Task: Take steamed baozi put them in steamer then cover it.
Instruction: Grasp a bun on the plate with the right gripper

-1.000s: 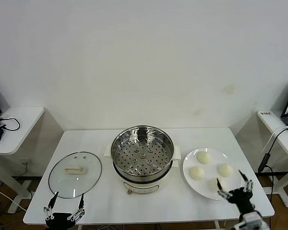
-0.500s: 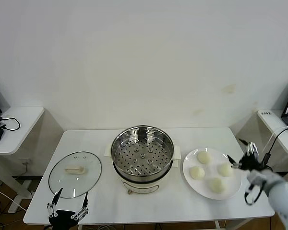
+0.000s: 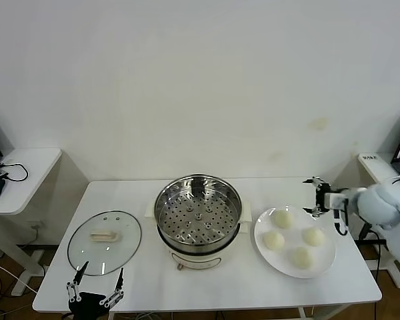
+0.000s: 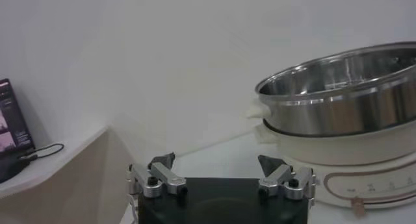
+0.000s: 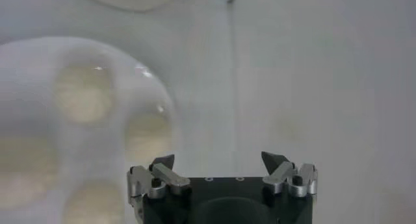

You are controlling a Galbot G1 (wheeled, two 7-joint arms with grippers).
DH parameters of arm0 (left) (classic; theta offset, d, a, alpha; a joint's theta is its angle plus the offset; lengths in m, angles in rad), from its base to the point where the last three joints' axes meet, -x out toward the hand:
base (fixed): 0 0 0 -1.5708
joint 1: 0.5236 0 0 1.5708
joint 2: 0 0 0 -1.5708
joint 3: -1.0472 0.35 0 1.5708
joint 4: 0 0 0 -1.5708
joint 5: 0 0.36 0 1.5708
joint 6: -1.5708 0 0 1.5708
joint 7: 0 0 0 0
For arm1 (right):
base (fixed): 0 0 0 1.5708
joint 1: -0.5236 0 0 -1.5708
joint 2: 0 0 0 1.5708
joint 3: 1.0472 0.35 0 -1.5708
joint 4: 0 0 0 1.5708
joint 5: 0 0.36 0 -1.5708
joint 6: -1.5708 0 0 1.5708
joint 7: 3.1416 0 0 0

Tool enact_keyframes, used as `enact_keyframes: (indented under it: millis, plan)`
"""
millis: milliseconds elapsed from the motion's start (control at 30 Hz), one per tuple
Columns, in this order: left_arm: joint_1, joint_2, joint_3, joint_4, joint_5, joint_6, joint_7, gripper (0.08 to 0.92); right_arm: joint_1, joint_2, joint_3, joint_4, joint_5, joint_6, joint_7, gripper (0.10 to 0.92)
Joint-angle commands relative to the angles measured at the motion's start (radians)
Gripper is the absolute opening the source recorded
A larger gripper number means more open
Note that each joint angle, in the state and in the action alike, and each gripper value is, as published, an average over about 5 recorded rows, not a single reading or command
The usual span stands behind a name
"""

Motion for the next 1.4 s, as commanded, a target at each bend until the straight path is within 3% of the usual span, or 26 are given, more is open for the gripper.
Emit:
enact_keyframes:
  millis: [33, 700, 1400]
  plan:
    - [-0.006, -0.004, -0.004, -0.002, 0.005, 0.008, 0.005, 0.823, 0.307, 0.077, -0.377, -0.215, 0.030, 0.021, -0.146, 0.823]
    - [-0.014, -0.010, -0.024, 0.019, 0.005, 0.010, 0.010, 0.823, 0.251, 0.340, -0.324, -0.454, -0.068, 0.036, -0.076, 0.823]
    - [-0.011, -0.013, -0.028, 0.020, 0.004, 0.009, 0.012, 0.823, 0.224, 0.352, -0.307, -0.461, -0.106, 0.031, -0.074, 0.776]
